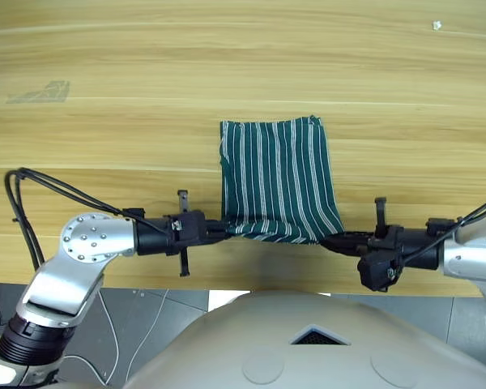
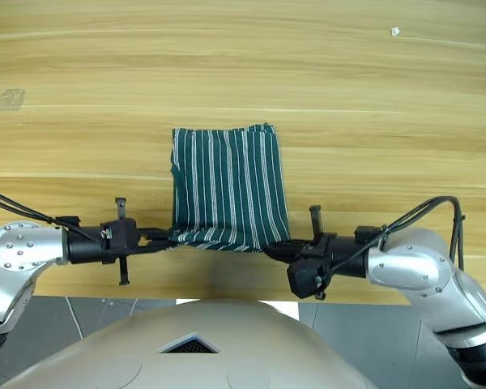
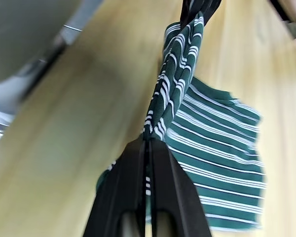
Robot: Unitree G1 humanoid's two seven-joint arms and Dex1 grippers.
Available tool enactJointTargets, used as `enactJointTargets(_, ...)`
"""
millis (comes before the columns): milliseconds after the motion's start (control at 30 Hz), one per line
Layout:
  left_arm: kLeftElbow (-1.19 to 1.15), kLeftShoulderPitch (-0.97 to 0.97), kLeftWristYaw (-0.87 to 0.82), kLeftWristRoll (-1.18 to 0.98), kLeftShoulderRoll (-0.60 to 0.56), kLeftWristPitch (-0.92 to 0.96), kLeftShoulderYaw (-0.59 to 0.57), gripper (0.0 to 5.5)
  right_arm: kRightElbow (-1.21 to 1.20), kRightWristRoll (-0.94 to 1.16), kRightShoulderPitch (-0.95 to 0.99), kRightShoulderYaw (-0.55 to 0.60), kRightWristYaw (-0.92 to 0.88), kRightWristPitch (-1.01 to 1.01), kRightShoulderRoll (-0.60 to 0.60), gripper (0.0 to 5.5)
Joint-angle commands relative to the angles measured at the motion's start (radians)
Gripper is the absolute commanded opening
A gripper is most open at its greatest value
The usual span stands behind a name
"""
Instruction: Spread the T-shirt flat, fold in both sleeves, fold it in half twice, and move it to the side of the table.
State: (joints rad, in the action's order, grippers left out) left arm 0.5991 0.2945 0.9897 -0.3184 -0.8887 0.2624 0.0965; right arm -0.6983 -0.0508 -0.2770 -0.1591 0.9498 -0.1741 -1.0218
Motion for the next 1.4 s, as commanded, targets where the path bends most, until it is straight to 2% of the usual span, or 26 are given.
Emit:
enactJointTargets(33, -0.089, -0.18, -0.098, 0.034, 0.054, 0.108, -0.004, 0.14, 0.076, -0.061, 0.195, -0.042, 0.024, 0.029, 0.038, 0.0)
enactJointTargets(267, -0.413, -0.498, -0.176, 0.194, 0.198, 0.142, 0.154, 0.14, 0.572, -0.306, 0.658, -0.271, 0.046, -0.078, 0.226, 0.0)
enactJointTargets(567, -0.791, -0.68, -0.255, 0.281, 0.364, 0.001, 0.173, 0.14, 1.022, -0.432, 0.849, -0.363, -0.077, -0.228, 0.379, 0.0)
enactJointTargets(600, -0.821, -0.692, -0.265, 0.283, 0.377, -0.014, 0.167, 0.14, 1.052, -0.44, 0.857, -0.369, -0.091, -0.242, 0.389, 0.28)
enactJointTargets(633, -0.847, -0.701, -0.27, 0.285, 0.388, -0.029, 0.163, 0.5, 1.075, -0.445, 0.863, -0.371, -0.103, -0.253, 0.396, 0.35)
enactJointTargets(767, -0.938, -0.718, -0.286, 0.306, 0.418, -0.089, 0.158, 1.13, 1.133, -0.473, 0.878, -0.364, -0.171, -0.281, 0.422, 1.08)
enactJointTargets(833, -0.983, -0.721, -0.304, 0.323, 0.431, -0.125, 0.158, 1.16, 1.162, -0.511, 0.894, -0.355, -0.262, -0.289, 0.439, 1.45)
enactJointTargets(967, -1.055, -0.745, -0.396, 0.342, 0.466, -0.216, 0.112, 1.16, 1.192, -0.608, 0.936, -0.304, -0.557, -0.288, 0.469, 1.45)
enactJointTargets(1033, -1.079, -0.758, -0.454, 0.349, 0.477, -0.268, 0.083, 1.16, 1.14, -0.601, 0.907, -0.277, -0.625, -0.298, 0.476, 1.45)
enactJointTargets(1067, -1.088, -0.761, -0.477, 0.356, 0.478, -0.289, 0.072, 1.16, 1.108, -0.595, 0.887, -0.272, -0.637, -0.304, 0.476, 1.45)
enactJointTargets(1267, -1.05, -0.745, -0.536, 0.36, 0.482, -0.361, 0.028, 1.16, 0.914, -0.537, 0.725, -0.324, -0.525, -0.336, 0.468, 0.43)
enactJointTargets(1400, -0.954, -0.685, -0.462, 0.365, 0.483, -0.33, 0.078, 0.66, 0.914, -0.546, 0.664, -0.359, -0.485, -0.338, 0.478, 0.0)
